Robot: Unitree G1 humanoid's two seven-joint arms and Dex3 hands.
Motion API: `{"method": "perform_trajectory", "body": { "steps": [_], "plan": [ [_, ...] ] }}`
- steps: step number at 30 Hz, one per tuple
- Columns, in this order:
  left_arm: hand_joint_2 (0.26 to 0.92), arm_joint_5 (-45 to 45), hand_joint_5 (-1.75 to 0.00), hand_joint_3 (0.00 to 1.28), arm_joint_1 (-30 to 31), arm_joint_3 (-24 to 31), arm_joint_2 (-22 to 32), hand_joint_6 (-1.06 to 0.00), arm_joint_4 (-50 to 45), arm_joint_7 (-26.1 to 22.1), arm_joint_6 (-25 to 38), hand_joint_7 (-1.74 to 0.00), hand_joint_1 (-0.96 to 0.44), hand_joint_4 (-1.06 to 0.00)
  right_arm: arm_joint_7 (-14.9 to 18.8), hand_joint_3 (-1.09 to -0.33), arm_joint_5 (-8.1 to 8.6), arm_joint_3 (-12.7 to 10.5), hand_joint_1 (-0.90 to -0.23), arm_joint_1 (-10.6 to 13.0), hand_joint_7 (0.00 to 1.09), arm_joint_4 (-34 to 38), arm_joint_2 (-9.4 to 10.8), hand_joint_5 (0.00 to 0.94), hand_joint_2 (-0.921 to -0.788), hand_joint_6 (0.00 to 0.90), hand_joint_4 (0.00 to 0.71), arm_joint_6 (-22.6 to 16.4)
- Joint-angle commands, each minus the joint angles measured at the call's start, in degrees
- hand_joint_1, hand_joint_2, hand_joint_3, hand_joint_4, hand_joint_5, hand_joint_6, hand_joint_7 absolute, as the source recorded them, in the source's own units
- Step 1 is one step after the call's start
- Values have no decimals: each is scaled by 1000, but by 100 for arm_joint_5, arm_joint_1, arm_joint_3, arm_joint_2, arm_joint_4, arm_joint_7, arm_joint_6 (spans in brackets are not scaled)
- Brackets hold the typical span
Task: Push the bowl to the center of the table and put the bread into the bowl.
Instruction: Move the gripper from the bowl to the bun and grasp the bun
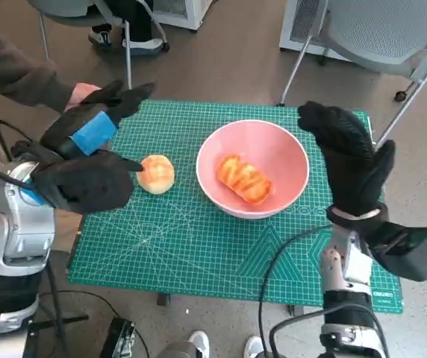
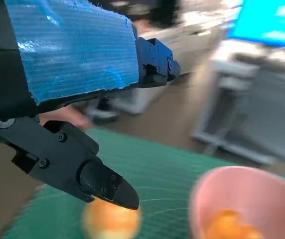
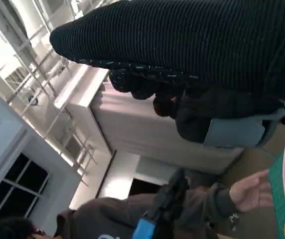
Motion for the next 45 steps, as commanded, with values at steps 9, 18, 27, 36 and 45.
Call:
{"method": "perform_trajectory", "body": {
  "steps": [9, 18, 27, 36, 45],
  "plan": [
    [686, 5, 1, 0, -128, -388, -157, -144, 333, -95, 115, 0, -308, 1, 80, -768, 31, 17, -638, 5, 544, 114, -39, 3, -921, 77, 244, 116],
    [685, 23, 1, 0, -330, -572, -261, -137, 889, -40, 2, 0, -353, 1, 175, -767, 94, -12, -640, 38, 545, 80, -79, 0, -921, 73, 235, 174],
    [686, 32, 1, 0, -429, -684, -369, -137, 1255, 47, -31, -1, -367, 1, 213, -764, 113, -55, -642, 90, 546, 66, -125, 1, -921, 74, 235, 184],
    [683, 141, 1, 0, -646, -935, -543, -138, 2008, 223, -132, -1, -347, 1, 140, -762, 45, -52, -642, 118, 542, 10, -139, 1, -921, 72, 236, 154],
    [682, 329, 1, 0, -930, -1209, -588, -139, 2654, 255, -56, -1, -305, 1, 99, -762, -4, -57, -642, 108, 537, 42, -140, 1, -921, 73, 236, 139]
  ]
}}
